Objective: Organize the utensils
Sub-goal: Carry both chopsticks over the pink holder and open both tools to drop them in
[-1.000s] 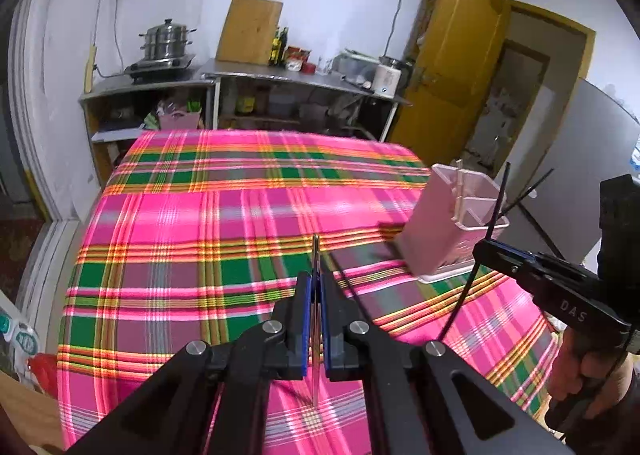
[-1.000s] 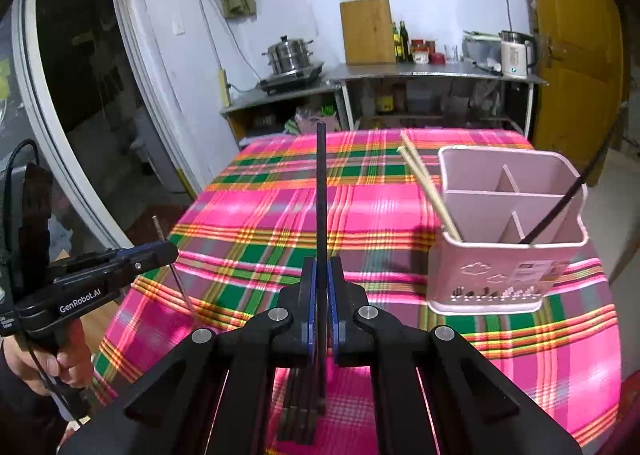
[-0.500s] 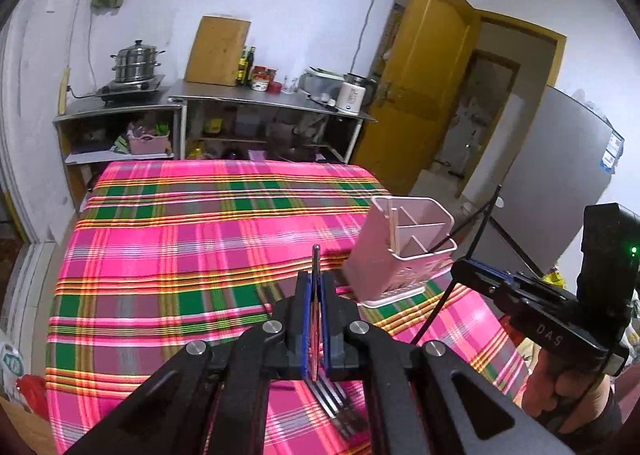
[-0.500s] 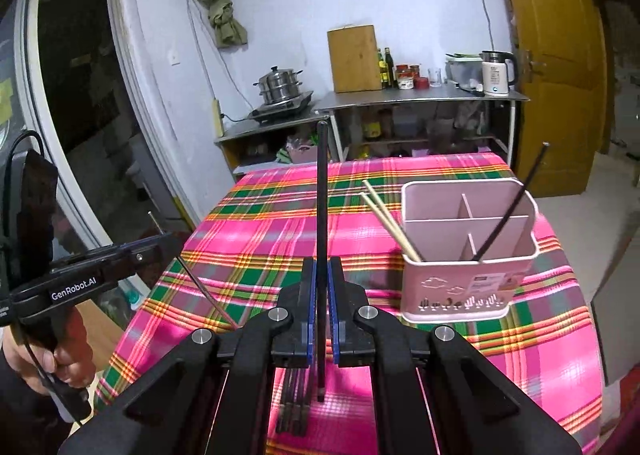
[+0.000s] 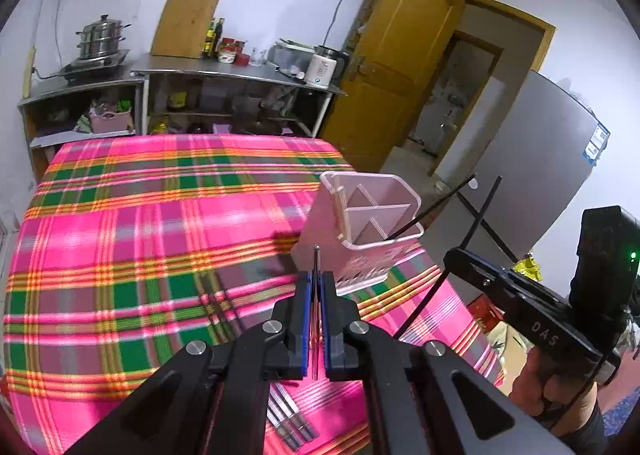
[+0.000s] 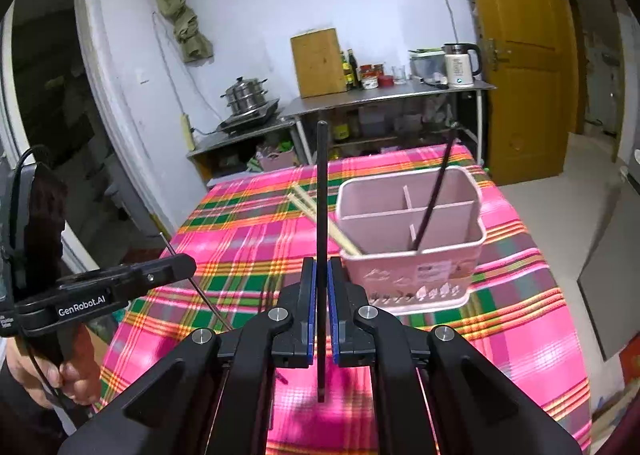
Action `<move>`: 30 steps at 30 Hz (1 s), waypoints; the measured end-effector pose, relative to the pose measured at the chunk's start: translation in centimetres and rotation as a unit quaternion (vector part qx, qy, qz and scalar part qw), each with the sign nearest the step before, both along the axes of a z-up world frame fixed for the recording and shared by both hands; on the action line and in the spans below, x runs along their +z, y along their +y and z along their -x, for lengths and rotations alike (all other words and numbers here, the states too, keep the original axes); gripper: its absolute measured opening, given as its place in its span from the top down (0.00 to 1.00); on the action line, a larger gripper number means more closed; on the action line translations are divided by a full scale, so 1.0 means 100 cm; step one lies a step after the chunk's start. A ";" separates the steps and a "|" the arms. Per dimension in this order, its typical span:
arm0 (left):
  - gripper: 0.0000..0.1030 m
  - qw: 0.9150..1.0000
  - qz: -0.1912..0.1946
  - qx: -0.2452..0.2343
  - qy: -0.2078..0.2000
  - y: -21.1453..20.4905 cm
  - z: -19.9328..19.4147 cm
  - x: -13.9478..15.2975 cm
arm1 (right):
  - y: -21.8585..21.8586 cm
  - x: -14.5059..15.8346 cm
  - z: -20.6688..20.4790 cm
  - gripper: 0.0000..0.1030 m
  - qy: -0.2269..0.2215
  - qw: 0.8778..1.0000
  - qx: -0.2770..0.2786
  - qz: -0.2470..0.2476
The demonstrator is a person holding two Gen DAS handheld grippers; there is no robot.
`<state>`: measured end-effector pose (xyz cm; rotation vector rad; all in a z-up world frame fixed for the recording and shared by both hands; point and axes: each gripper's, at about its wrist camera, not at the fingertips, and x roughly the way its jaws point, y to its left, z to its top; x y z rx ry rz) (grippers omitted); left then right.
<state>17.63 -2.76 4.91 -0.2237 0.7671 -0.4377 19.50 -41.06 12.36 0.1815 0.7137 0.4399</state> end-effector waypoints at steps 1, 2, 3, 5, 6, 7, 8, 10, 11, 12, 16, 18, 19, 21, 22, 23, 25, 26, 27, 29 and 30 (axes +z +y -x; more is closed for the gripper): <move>0.96 1.000 0.000 -0.004 -0.003 -0.005 -0.004 0.004 | -0.003 0.003 -0.003 0.95 -0.003 1.000 -0.005 0.000; 0.96 1.000 0.002 -0.009 -0.007 -0.010 -0.007 0.009 | -0.005 0.006 -0.005 0.95 -0.006 1.000 -0.009 0.000; 0.96 1.000 0.002 -0.011 -0.009 -0.013 -0.011 0.012 | -0.007 0.008 -0.008 0.95 -0.008 1.000 -0.013 -0.001; 0.96 1.000 0.006 -0.017 -0.019 -0.022 -0.019 0.023 | -0.013 0.015 -0.012 0.95 -0.015 1.000 -0.021 -0.005; 0.96 1.000 0.007 -0.018 -0.022 -0.024 -0.022 0.027 | -0.016 0.019 -0.016 0.95 -0.021 0.999 -0.027 -0.006; 0.96 0.999 0.010 -0.019 -0.027 -0.027 -0.027 0.034 | -0.020 0.022 -0.018 0.95 -0.025 0.999 -0.031 -0.007; 0.96 0.999 0.015 -0.019 -0.033 -0.030 -0.032 0.040 | -0.024 0.028 -0.022 0.95 -0.033 0.999 -0.038 -0.009; 0.96 0.999 0.019 -0.020 -0.042 -0.035 -0.039 0.051 | -0.029 0.038 -0.028 0.95 -0.046 0.998 -0.047 -0.013; 0.96 0.998 0.022 -0.021 -0.049 -0.037 -0.043 0.057 | -0.031 0.041 -0.030 0.95 -0.051 0.997 -0.050 -0.014; 0.96 0.998 0.023 -0.021 -0.053 -0.039 -0.046 0.062 | -0.033 0.046 -0.033 0.95 -0.059 0.997 -0.054 -0.015; 0.96 0.997 0.027 -0.019 -0.070 -0.049 -0.063 0.079 | -0.039 0.061 -0.046 0.95 -0.083 0.994 -0.070 -0.021; 0.96 0.997 0.025 -0.017 -0.075 -0.051 -0.070 0.083 | -0.042 0.064 -0.051 0.95 -0.091 0.993 -0.077 -0.025; 0.96 0.997 0.024 -0.016 -0.077 -0.052 -0.074 0.084 | -0.043 0.065 -0.055 0.95 -0.095 0.992 -0.081 -0.027; 0.96 0.997 0.023 -0.013 -0.077 -0.055 -0.081 0.083 | -0.042 0.066 -0.061 0.95 -0.101 0.991 -0.084 -0.029; 0.96 0.997 0.022 -0.012 -0.077 -0.056 -0.084 0.082 | -0.041 0.065 -0.064 0.95 -0.104 0.991 -0.085 -0.028; 0.96 0.997 0.019 -0.010 -0.076 -0.058 -0.087 0.080 | -0.041 0.064 -0.067 0.95 -0.105 0.990 -0.086 -0.026; 0.96 0.997 0.018 -0.009 -0.072 -0.060 -0.093 0.073 | -0.037 0.060 -0.073 0.95 -0.108 0.990 -0.085 -0.024; 0.96 0.997 0.018 -0.009 -0.069 -0.061 -0.096 0.069 | -0.036 0.059 -0.075 0.95 -0.109 0.990 -0.085 -0.023; 0.96 0.998 0.017 -0.008 -0.067 -0.061 -0.098 0.066 | -0.035 0.056 -0.076 0.95 -0.109 0.990 -0.085 -0.022; 0.96 0.998 0.014 -0.009 -0.064 -0.062 -0.101 0.060 | -0.032 0.051 -0.079 0.95 -0.106 0.991 -0.084 -0.022; 0.96 0.998 0.013 -0.009 -0.062 -0.063 -0.102 0.056 | -0.032 0.049 -0.080 0.95 -0.105 0.991 -0.083 -0.020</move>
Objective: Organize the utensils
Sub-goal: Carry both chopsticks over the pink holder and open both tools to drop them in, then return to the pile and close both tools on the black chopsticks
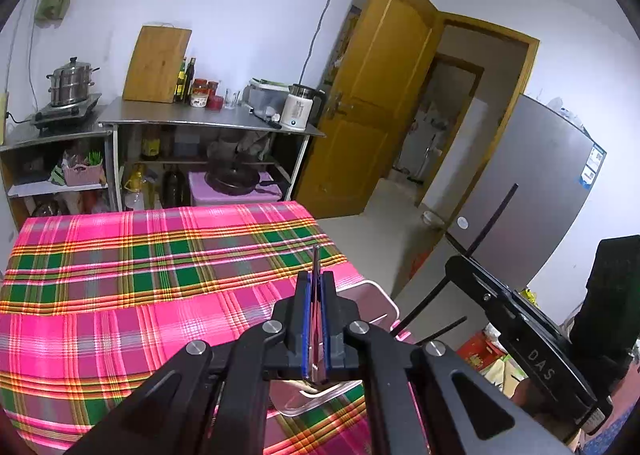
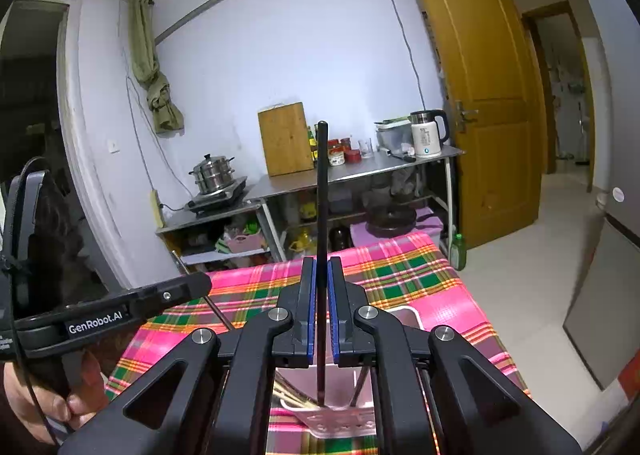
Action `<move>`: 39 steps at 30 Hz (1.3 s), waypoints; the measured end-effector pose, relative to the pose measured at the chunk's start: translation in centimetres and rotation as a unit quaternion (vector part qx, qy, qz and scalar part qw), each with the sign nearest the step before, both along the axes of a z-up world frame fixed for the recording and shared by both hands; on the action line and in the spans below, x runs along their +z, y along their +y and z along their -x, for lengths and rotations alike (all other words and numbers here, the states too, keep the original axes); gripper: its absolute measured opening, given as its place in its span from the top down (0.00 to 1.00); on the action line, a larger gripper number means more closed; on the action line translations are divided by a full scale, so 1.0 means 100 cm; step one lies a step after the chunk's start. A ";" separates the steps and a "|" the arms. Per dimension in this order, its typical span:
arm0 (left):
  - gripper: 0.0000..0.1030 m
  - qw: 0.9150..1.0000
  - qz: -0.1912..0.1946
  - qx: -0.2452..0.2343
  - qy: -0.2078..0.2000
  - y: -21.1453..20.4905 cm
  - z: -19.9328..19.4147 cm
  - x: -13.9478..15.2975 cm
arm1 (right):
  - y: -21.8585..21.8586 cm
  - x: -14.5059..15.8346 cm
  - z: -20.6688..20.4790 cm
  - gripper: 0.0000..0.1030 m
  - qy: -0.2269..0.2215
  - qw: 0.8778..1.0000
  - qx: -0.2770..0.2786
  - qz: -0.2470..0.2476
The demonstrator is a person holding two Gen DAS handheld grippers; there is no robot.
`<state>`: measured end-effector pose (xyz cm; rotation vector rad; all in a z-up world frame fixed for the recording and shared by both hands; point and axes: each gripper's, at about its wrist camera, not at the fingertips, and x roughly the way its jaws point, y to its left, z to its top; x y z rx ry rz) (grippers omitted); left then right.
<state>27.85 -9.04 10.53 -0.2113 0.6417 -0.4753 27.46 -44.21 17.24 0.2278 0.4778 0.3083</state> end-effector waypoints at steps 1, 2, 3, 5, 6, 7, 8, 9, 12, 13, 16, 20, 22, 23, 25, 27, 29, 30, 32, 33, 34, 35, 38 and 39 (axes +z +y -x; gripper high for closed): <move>0.96 1.000 -0.001 -0.001 0.001 0.000 0.000 -0.003 | 0.002 -0.003 0.000 0.95 0.001 1.000 0.001 0.004; 0.96 1.000 -0.002 -0.001 0.004 -0.001 -0.001 -0.006 | 0.001 -0.005 0.000 0.95 0.002 1.000 0.001 0.007; 0.96 1.000 -0.002 -0.002 0.005 0.000 -0.001 -0.008 | 0.002 -0.008 0.000 0.95 0.005 1.000 0.002 0.009; 0.96 1.000 -0.003 -0.004 0.009 -0.001 -0.001 -0.014 | 0.004 -0.012 0.002 0.95 0.010 1.000 0.004 0.013; 0.96 1.000 -0.004 -0.007 0.012 -0.002 -0.001 -0.017 | 0.005 -0.015 0.004 0.95 0.013 1.000 0.005 0.015; 0.96 1.000 -0.004 -0.009 0.014 -0.003 0.000 -0.019 | 0.006 -0.017 0.004 0.95 0.016 1.000 0.007 0.016; 0.96 1.000 -0.005 -0.011 0.016 -0.003 0.000 -0.022 | 0.007 -0.020 0.004 0.95 0.020 1.000 0.010 0.018; 0.96 1.000 -0.006 -0.012 0.018 -0.004 0.001 -0.023 | 0.009 -0.022 0.005 0.95 0.024 0.999 0.014 0.022; 0.96 1.000 -0.010 -0.014 0.024 -0.006 0.002 -0.029 | 0.013 -0.031 0.007 0.94 0.033 0.999 0.020 0.032; 0.96 0.999 -0.012 -0.014 0.026 -0.006 0.002 -0.030 | 0.014 -0.034 0.008 0.94 0.037 0.998 0.023 0.033; 0.96 0.999 -0.012 -0.014 0.032 -0.006 0.004 -0.034 | 0.013 -0.042 0.008 0.93 0.052 0.998 0.028 0.034; 0.96 0.999 -0.012 -0.015 0.032 -0.004 0.006 -0.034 | 0.010 -0.046 0.011 0.92 0.061 0.997 0.028 0.032; 0.96 0.999 -0.011 -0.014 0.033 -0.004 0.007 -0.034 | 0.009 -0.044 0.013 0.92 0.060 0.997 0.027 0.032; 0.95 0.999 -0.011 -0.013 0.034 -0.003 0.008 -0.034 | 0.008 -0.044 0.014 0.92 0.059 0.997 0.027 0.032; 0.94 0.999 -0.009 -0.011 0.033 -0.002 0.010 -0.033 | 0.007 -0.042 0.016 0.90 0.059 0.997 0.026 0.034; 0.94 0.999 -0.008 -0.009 0.031 0.001 0.013 -0.032 | 0.006 -0.042 0.019 0.88 0.057 0.997 0.024 0.035; 0.94 1.000 -0.008 -0.006 0.025 0.004 0.018 -0.029 | 0.005 -0.040 0.021 0.87 0.056 0.998 0.022 0.035; 0.93 1.000 -0.007 -0.006 0.021 0.006 0.021 -0.027 | 0.005 -0.040 0.023 0.87 0.055 0.998 0.020 0.036; 0.93 1.000 -0.007 -0.004 0.016 0.009 0.026 -0.025 | 0.004 -0.040 0.028 0.87 0.054 0.998 0.018 0.037; 0.93 1.000 -0.007 -0.001 0.012 0.012 0.031 -0.023 | 0.004 -0.040 0.030 0.87 0.054 0.998 0.017 0.037; 0.92 1.000 -0.007 0.000 0.010 0.014 0.033 -0.022 | 0.004 -0.039 0.033 0.87 0.054 0.998 0.017 0.037; 0.91 1.000 -0.005 0.001 0.007 0.017 0.038 -0.021 | 0.005 -0.039 0.036 0.86 0.054 0.998 0.018 0.036; 0.91 1.000 -0.006 0.004 0.000 0.025 0.051 -0.019 | 0.007 -0.037 0.043 0.86 0.053 0.998 0.022 0.036; 0.91 1.000 -0.006 0.006 -0.003 0.027 0.055 -0.018 | 0.007 -0.038 0.046 0.86 0.052 0.998 0.024 0.039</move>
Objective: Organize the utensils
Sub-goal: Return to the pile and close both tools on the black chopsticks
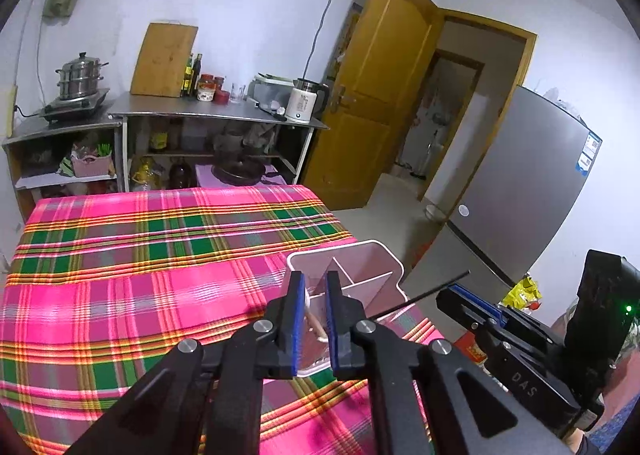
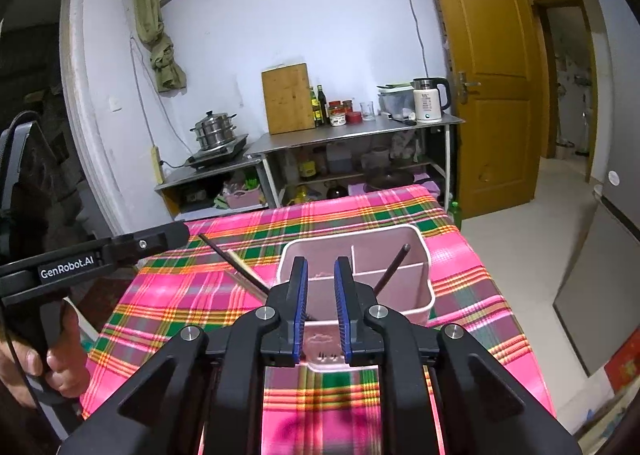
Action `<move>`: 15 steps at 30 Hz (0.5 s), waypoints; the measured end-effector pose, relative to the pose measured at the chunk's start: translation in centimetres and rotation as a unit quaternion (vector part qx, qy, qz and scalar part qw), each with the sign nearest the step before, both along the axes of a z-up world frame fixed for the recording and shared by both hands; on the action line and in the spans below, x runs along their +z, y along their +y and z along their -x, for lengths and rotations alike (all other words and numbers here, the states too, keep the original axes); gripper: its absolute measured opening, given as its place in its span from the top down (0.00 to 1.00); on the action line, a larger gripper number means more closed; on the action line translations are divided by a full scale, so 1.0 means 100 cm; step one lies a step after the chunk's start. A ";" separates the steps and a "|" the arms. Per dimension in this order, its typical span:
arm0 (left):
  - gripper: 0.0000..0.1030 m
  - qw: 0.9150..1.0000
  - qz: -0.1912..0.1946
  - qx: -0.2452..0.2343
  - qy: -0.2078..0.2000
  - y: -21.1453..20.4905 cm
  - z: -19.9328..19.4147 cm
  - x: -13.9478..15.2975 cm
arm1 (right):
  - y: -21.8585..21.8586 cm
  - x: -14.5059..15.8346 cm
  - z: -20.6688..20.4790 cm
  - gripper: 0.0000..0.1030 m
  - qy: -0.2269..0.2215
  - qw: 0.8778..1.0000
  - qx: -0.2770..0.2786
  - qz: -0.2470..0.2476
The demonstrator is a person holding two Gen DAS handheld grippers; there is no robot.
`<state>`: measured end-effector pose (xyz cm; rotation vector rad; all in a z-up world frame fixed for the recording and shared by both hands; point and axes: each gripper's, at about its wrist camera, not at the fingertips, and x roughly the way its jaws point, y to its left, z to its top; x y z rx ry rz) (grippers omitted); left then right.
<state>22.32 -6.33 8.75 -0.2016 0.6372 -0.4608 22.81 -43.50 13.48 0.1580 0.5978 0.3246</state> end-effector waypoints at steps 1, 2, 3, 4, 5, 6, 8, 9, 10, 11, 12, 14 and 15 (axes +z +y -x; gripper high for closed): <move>0.91 1.000 0.001 0.001 -0.002 0.002 0.004 0.001 | 0.001 0.000 0.002 0.86 0.000 1.000 0.001 0.002; 0.91 1.000 0.002 0.002 -0.004 0.005 0.007 0.002 | 0.003 -0.001 0.006 0.86 0.000 1.000 0.004 0.003; 0.91 1.000 0.004 0.004 -0.007 0.008 0.013 0.002 | 0.004 -0.001 0.009 0.86 0.000 1.000 0.007 0.004; 0.91 1.000 0.005 0.005 -0.008 0.010 0.015 0.003 | 0.006 -0.001 0.012 0.86 0.000 1.000 0.009 0.005; 0.91 1.000 0.006 0.007 -0.010 0.013 0.020 0.003 | 0.007 -0.001 0.015 0.86 0.001 1.000 0.011 0.006; 0.91 1.000 0.006 0.008 -0.011 0.014 0.025 0.004 | 0.009 -0.001 0.018 0.86 0.000 1.000 0.015 0.008; 0.91 1.000 0.005 0.010 -0.012 0.018 0.033 0.002 | 0.013 -0.002 0.024 0.86 -0.001 1.000 0.021 0.011; 0.91 1.000 0.003 0.011 -0.013 0.019 0.037 0.001 | 0.015 -0.002 0.028 0.86 -0.001 1.000 0.025 0.012; 0.91 1.000 0.002 0.011 -0.013 0.020 0.041 0.001 | 0.018 -0.002 0.032 0.86 -0.002 0.999 0.029 0.014; 0.91 1.000 0.001 0.011 -0.013 0.021 0.044 -0.001 | 0.019 -0.003 0.036 0.86 -0.003 0.999 0.033 0.015; 0.91 1.000 0.000 0.012 -0.012 0.022 0.048 -0.003 | 0.020 -0.003 0.039 0.86 -0.005 0.999 0.035 0.017; 0.91 1.000 -0.003 0.014 -0.010 0.025 0.055 -0.008 | 0.023 -0.003 0.045 0.86 -0.006 0.999 0.040 0.019; 0.91 1.000 -0.003 0.015 -0.008 0.027 0.059 -0.011 | 0.024 -0.003 0.048 0.86 -0.006 0.999 0.041 0.019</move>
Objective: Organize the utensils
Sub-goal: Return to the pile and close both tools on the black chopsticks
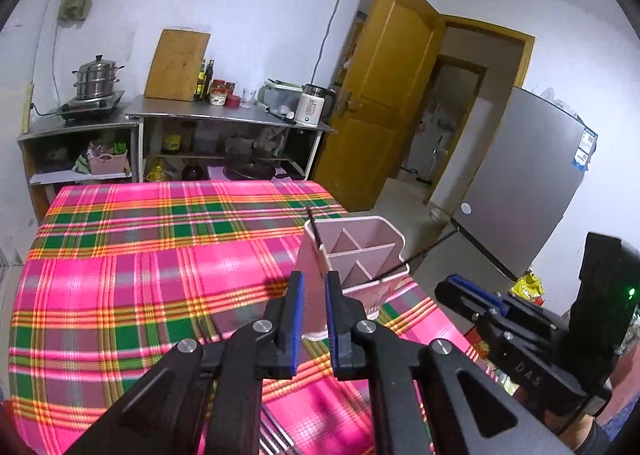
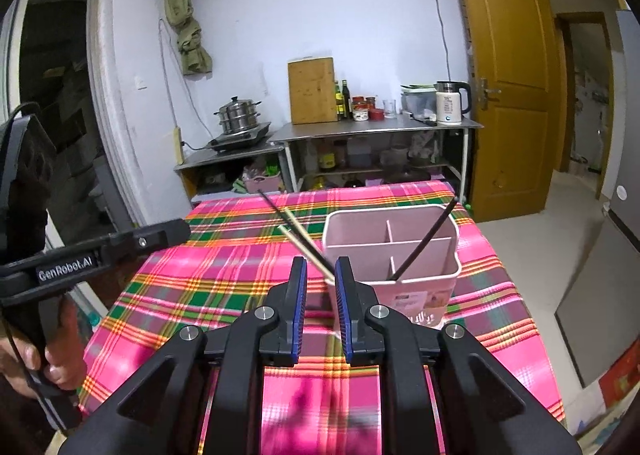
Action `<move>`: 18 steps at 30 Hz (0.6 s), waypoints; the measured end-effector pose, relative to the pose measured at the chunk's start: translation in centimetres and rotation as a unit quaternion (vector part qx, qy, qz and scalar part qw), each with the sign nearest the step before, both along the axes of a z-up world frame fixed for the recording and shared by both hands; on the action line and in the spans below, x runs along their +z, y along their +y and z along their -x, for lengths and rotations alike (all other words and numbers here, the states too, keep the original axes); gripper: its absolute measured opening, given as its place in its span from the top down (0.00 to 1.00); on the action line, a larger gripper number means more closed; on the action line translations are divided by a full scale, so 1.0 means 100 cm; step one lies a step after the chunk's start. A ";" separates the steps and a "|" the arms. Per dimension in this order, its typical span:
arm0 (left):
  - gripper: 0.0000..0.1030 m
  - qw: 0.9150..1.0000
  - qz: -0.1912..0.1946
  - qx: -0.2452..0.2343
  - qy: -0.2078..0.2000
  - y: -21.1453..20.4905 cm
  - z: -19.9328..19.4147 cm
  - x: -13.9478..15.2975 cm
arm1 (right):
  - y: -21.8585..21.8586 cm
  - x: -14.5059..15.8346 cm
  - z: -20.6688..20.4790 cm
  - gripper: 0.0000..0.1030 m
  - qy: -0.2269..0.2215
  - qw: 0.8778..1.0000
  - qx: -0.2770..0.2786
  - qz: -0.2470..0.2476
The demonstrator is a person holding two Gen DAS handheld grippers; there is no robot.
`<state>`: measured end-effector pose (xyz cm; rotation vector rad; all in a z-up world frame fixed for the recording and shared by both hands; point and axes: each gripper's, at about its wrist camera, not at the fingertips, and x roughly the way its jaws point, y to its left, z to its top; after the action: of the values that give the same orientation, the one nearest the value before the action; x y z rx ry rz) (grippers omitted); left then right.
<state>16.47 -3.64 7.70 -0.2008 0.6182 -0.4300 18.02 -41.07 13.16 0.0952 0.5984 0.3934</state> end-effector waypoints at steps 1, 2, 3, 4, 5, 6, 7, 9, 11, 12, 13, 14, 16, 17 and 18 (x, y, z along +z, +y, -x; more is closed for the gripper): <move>0.91 1.000 -0.001 0.001 0.001 0.002 0.004 -0.003 | 0.001 -0.001 0.003 0.86 0.001 1.000 0.002 0.000; 0.91 1.000 -0.004 0.003 0.003 0.003 0.008 -0.006 | 0.001 -0.001 0.005 0.86 0.001 1.000 0.003 0.000; 0.91 1.000 -0.006 0.003 0.004 0.004 0.011 -0.008 | 0.002 -0.002 0.008 0.86 0.002 1.000 0.005 0.000; 0.91 1.000 -0.009 0.005 0.006 0.006 0.015 -0.012 | 0.003 -0.003 0.011 0.86 0.002 1.000 0.006 0.001; 0.91 1.000 -0.010 0.005 0.007 0.007 0.017 -0.014 | 0.004 -0.004 0.014 0.86 0.003 1.000 0.007 0.001; 0.91 1.000 -0.012 0.007 0.009 0.009 0.021 -0.018 | 0.005 -0.005 0.017 0.86 0.004 1.000 0.007 0.002; 0.91 1.000 -0.013 0.008 0.011 0.010 0.023 -0.021 | 0.006 -0.006 0.019 0.86 0.006 1.000 0.009 0.003; 0.91 1.000 -0.013 0.011 0.016 0.013 0.028 -0.027 | 0.007 -0.009 0.022 0.86 0.009 1.000 0.012 0.005; 0.91 1.000 -0.014 0.012 0.021 0.015 0.031 -0.032 | 0.011 -0.011 0.025 0.86 0.013 1.000 0.016 0.008; 0.91 1.000 -0.016 0.013 0.024 0.016 0.033 -0.035 | 0.012 -0.013 0.027 0.86 0.015 1.000 0.018 0.008; 0.91 0.999 -0.018 0.013 0.026 0.017 0.035 -0.039 | 0.014 -0.015 0.028 0.86 0.017 1.000 0.021 0.009; 0.91 0.999 -0.020 0.014 0.028 0.018 0.036 -0.041 | 0.016 -0.017 0.029 0.86 0.020 0.999 0.023 0.010; 0.91 0.999 -0.021 0.016 0.035 0.020 0.038 -0.047 | 0.019 -0.020 0.030 0.86 0.024 0.999 0.027 0.011; 0.91 0.999 -0.021 0.017 0.038 0.021 0.038 -0.049 | 0.020 -0.021 0.030 0.86 0.025 0.999 0.028 0.011; 0.91 0.999 -0.020 0.019 0.041 0.022 0.038 -0.052 | 0.022 -0.022 0.030 0.86 0.027 0.999 0.030 0.012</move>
<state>12.67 -1.45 2.52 -0.1913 0.7012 -0.3737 15.01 -38.86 10.96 0.0654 0.6607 0.4437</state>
